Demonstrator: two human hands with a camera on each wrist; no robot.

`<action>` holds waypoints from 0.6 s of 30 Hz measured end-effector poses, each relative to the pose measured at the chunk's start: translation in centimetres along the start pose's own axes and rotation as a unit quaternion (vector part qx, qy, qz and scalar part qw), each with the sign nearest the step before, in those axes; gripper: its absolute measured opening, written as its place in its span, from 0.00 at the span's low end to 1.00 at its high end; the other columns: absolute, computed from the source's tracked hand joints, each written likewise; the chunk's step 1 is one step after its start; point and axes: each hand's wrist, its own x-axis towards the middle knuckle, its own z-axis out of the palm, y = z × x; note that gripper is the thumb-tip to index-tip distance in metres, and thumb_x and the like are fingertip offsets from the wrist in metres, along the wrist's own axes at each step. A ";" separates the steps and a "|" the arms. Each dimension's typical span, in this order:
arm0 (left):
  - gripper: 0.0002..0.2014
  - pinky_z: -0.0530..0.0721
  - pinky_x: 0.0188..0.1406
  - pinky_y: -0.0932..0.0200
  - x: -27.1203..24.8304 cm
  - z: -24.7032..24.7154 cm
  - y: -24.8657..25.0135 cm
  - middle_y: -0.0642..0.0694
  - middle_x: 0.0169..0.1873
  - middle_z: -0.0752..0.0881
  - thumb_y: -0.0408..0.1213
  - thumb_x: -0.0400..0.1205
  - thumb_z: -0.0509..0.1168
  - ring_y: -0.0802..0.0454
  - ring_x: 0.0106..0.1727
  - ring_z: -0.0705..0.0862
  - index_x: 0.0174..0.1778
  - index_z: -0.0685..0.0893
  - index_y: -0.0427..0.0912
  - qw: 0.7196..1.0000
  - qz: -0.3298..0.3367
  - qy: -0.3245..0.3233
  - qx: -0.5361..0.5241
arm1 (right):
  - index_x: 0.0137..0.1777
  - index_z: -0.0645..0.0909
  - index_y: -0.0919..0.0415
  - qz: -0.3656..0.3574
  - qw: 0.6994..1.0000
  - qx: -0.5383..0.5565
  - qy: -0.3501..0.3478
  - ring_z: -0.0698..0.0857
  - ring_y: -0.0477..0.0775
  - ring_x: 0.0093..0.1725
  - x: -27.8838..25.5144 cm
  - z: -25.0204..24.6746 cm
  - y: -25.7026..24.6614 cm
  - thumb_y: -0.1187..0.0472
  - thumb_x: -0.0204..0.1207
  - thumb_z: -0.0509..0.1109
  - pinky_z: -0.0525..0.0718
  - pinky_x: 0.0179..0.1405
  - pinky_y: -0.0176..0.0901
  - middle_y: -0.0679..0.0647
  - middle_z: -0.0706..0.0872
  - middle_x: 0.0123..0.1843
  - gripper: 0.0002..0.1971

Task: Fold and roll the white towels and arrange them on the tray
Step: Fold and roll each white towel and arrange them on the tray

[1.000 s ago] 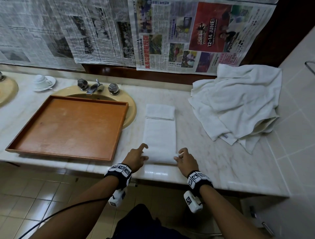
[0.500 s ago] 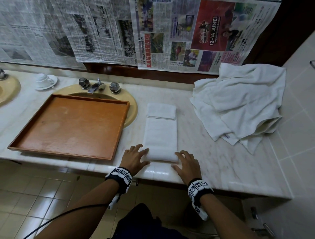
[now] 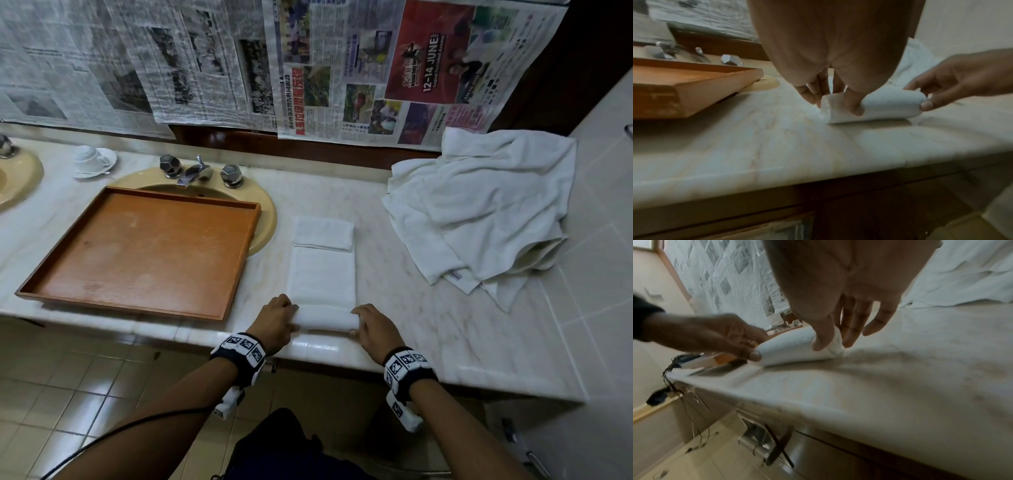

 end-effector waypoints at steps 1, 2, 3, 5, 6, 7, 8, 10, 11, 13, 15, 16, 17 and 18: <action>0.20 0.77 0.59 0.51 -0.1 -0.1 -0.2 0.42 0.59 0.77 0.41 0.82 0.70 0.42 0.59 0.78 0.67 0.82 0.37 0.999 -0.008 -0.009 -0.033 | 0.66 0.79 0.56 -0.004 1.000 0.013 -0.008 0.83 0.54 0.57 -0.1 -0.1 0.2 0.56 0.78 0.71 0.80 0.60 0.49 0.48 0.81 0.64 0.17; 0.21 0.76 0.60 0.54 -0.1 -0.3 -0.3 0.42 0.60 0.78 0.41 0.82 0.70 0.43 0.59 0.79 0.69 0.81 0.37 0.998 -0.017 -0.020 -0.056 | 0.66 0.80 0.55 -0.006 1.000 0.022 -0.014 0.83 0.54 0.57 -0.2 -0.2 0.4 0.57 0.79 0.70 0.79 0.58 0.46 0.48 0.82 0.63 0.16; 0.22 0.76 0.60 0.57 -0.2 -0.6 -0.4 0.42 0.60 0.79 0.42 0.83 0.70 0.44 0.59 0.80 0.71 0.80 0.38 0.997 -0.023 -0.029 -0.071 | 0.66 0.80 0.55 -0.005 0.999 0.029 -0.019 0.83 0.54 0.57 -0.3 -0.4 0.5 0.58 0.80 0.69 0.78 0.55 0.41 0.49 0.83 0.62 0.15; 0.23 0.75 0.61 0.58 -0.1 -1.0 -0.7 0.44 0.61 0.81 0.43 0.82 0.70 0.45 0.60 0.81 0.72 0.79 0.43 0.994 -0.034 -0.036 -0.099 | 0.68 0.78 0.53 0.014 0.998 0.049 -0.026 0.84 0.53 0.56 -0.3 -0.8 0.4 0.59 0.81 0.68 0.75 0.51 0.39 0.50 0.85 0.60 0.16; 0.22 0.76 0.61 0.58 0.1 -1.1 -0.7 0.45 0.61 0.82 0.42 0.81 0.71 0.46 0.60 0.81 0.71 0.79 0.47 0.992 -0.041 -0.033 -0.117 | 0.70 0.75 0.52 0.030 0.997 0.065 -0.028 0.84 0.53 0.56 -0.2 -1.0 0.2 0.58 0.80 0.68 0.77 0.52 0.40 0.49 0.85 0.60 0.18; 0.21 0.77 0.59 0.57 0.3 -1.2 -0.8 0.46 0.60 0.83 0.42 0.80 0.72 0.47 0.59 0.82 0.69 0.78 0.49 0.989 -0.049 -0.027 -0.138 | 0.71 0.73 0.52 0.047 0.995 0.082 -0.030 0.85 0.54 0.55 -0.1 -1.2 -0.1 0.57 0.80 0.69 0.79 0.54 0.43 0.50 0.85 0.60 0.20; 0.19 0.78 0.55 0.57 0.6 -1.3 -0.7 0.46 0.58 0.85 0.41 0.81 0.71 0.47 0.56 0.83 0.66 0.76 0.51 0.985 -0.064 -0.026 -0.156 | 0.71 0.70 0.52 0.066 0.993 0.094 -0.032 0.85 0.55 0.55 0.1 -1.4 -0.3 0.55 0.80 0.70 0.80 0.55 0.46 0.50 0.85 0.60 0.21; 0.16 0.77 0.45 0.58 1.1 -1.4 -0.3 0.45 0.50 0.86 0.40 0.82 0.69 0.48 0.47 0.83 0.62 0.71 0.51 0.980 -0.097 -0.028 -0.173 | 0.70 0.68 0.52 0.099 0.989 0.106 -0.032 0.86 0.56 0.54 0.7 -1.6 -0.5 0.53 0.81 0.69 0.81 0.54 0.48 0.52 0.86 0.58 0.21; 0.15 0.76 0.40 0.58 1.4 -1.5 -0.1 0.46 0.45 0.85 0.39 0.82 0.68 0.48 0.44 0.83 0.60 0.69 0.51 0.978 -0.107 -0.023 -0.175 | 0.70 0.67 0.52 0.117 0.987 0.109 -0.032 0.85 0.57 0.54 1.0 -1.7 -0.7 0.51 0.81 0.68 0.80 0.53 0.47 0.52 0.86 0.57 0.20; 0.14 0.74 0.38 0.59 1.9 -1.6 0.4 0.46 0.44 0.83 0.39 0.83 0.67 0.48 0.43 0.82 0.59 0.68 0.49 0.976 -0.116 0.004 -0.187 | 0.67 0.67 0.51 0.160 0.980 0.114 -0.023 0.86 0.58 0.54 1.8 -1.8 -0.8 0.48 0.81 0.68 0.80 0.53 0.48 0.51 0.88 0.53 0.19; 0.15 0.76 0.45 0.55 2.3 -1.6 0.6 0.47 0.53 0.81 0.39 0.83 0.67 0.48 0.47 0.81 0.61 0.70 0.49 0.976 -0.112 0.050 -0.181 | 0.64 0.69 0.49 0.195 0.974 0.115 -0.007 0.85 0.57 0.52 2.5 -2.0 -1.1 0.46 0.80 0.68 0.81 0.52 0.49 0.48 0.88 0.50 0.17; 0.14 0.77 0.47 0.53 2.5 -1.6 0.7 0.49 0.57 0.78 0.40 0.83 0.67 0.47 0.47 0.82 0.62 0.72 0.50 0.978 -0.112 0.067 -0.164 | 0.62 0.70 0.49 0.203 0.972 0.116 0.005 0.85 0.57 0.52 2.8 -2.1 -1.3 0.47 0.80 0.68 0.80 0.51 0.48 0.47 0.86 0.49 0.16; 0.12 0.77 0.47 0.53 2.7 -1.5 0.7 0.50 0.59 0.77 0.41 0.83 0.67 0.45 0.46 0.83 0.61 0.74 0.51 0.980 -0.113 0.080 -0.144 | 0.60 0.71 0.49 0.201 0.972 0.118 0.022 0.84 0.56 0.52 3.0 -2.1 -1.6 0.49 0.79 0.69 0.79 0.50 0.47 0.46 0.84 0.50 0.14; 0.09 0.77 0.45 0.53 2.9 -1.3 0.8 0.51 0.61 0.76 0.42 0.84 0.66 0.45 0.46 0.84 0.58 0.77 0.53 0.982 -0.113 0.089 -0.127 | 0.58 0.73 0.48 0.191 0.974 0.115 0.042 0.84 0.54 0.52 3.1 -2.1 -1.9 0.51 0.79 0.70 0.78 0.49 0.46 0.45 0.83 0.52 0.11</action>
